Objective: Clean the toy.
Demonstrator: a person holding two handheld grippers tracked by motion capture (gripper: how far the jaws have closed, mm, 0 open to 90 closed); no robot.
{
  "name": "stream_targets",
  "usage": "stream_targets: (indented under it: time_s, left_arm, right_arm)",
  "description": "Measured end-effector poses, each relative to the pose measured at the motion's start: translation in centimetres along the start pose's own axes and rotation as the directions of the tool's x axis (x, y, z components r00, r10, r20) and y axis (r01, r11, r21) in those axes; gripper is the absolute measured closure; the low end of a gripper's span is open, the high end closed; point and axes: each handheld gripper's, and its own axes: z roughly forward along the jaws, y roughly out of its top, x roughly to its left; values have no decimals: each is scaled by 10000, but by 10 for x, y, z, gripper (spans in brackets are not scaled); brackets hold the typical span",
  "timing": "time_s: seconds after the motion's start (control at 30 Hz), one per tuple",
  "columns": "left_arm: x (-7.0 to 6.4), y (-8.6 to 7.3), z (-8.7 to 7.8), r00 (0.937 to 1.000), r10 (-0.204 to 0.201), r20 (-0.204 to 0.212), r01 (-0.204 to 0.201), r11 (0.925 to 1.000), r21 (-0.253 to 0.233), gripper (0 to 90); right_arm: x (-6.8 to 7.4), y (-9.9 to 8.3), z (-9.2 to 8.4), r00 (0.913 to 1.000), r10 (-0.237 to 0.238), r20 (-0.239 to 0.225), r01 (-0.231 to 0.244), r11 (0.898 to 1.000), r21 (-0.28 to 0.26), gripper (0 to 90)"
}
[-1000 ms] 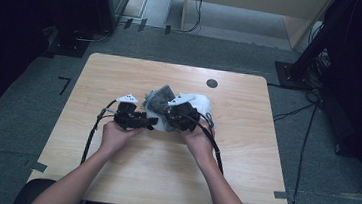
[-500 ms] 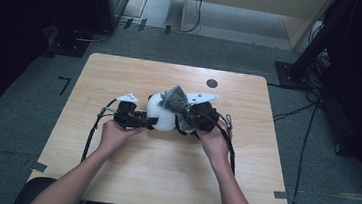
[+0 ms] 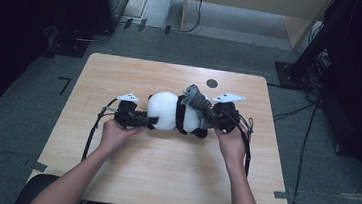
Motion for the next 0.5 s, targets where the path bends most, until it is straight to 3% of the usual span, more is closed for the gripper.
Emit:
stream_targets:
  time_s: [0.1,0.3,0.5]
  left_arm:
    - [0,0,0,10000,13,-12,-13,10000,-22,534]
    - [0,0,0,10000,-7,10,7,10000,-14,533]
    - [0,-1,1,10000,-56,6,57,10000,-42,532]
  right_arm:
    - [-6,-5,1,9997,246,-11,-246,9997,-48,761]
    - [-15,-7,-4,9981,450,410,-455,9989,115,764]
    - [-1,8,-17,9997,4,232,-1,9999,-130,767]
